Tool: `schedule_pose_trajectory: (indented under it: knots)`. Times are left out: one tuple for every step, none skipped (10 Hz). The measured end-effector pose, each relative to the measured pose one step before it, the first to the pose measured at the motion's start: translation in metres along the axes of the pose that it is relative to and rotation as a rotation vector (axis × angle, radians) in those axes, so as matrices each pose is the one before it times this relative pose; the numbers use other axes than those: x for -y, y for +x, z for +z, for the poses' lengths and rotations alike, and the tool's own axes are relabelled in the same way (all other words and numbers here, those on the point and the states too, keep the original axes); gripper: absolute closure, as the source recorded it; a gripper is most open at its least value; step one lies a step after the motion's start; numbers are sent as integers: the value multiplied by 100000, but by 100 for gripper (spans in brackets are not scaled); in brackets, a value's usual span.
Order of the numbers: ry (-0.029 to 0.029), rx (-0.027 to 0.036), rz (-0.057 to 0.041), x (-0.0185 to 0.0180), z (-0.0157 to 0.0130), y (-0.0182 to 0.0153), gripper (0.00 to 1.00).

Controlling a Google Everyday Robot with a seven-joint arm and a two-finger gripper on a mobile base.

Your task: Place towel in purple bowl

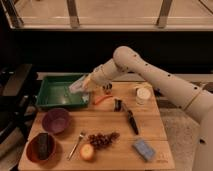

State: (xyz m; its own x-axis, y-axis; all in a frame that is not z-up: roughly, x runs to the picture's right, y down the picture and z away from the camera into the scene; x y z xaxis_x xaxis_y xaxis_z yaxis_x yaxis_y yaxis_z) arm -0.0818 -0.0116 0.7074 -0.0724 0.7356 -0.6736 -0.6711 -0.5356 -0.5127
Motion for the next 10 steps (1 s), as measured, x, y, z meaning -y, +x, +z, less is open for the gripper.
schedule_pose_trajectory:
  knots:
    - [16, -90, -110, -57, 59, 15, 100]
    - [38, -144, -106, -33, 30, 4, 100]
    - [272, -1172, -1084, -90, 283, 146, 100]
    - [-129, -2845, -2665, -415, 842, 524, 100]
    - [-317, -1888, -1675, -557, 889, 351, 100]
    - [-324, -2643, -2117, -1104, 1701, 459, 96]
    - [-292, -2930, -1645, -1133, 2223, 391, 86]
    - [-281, -2963, -731, -809, 2200, 329, 76]
    - [-323, -2507, -454, -472, 1850, 258, 68]
    - [-937, -3417, -395, -501, 2503, 317, 56]
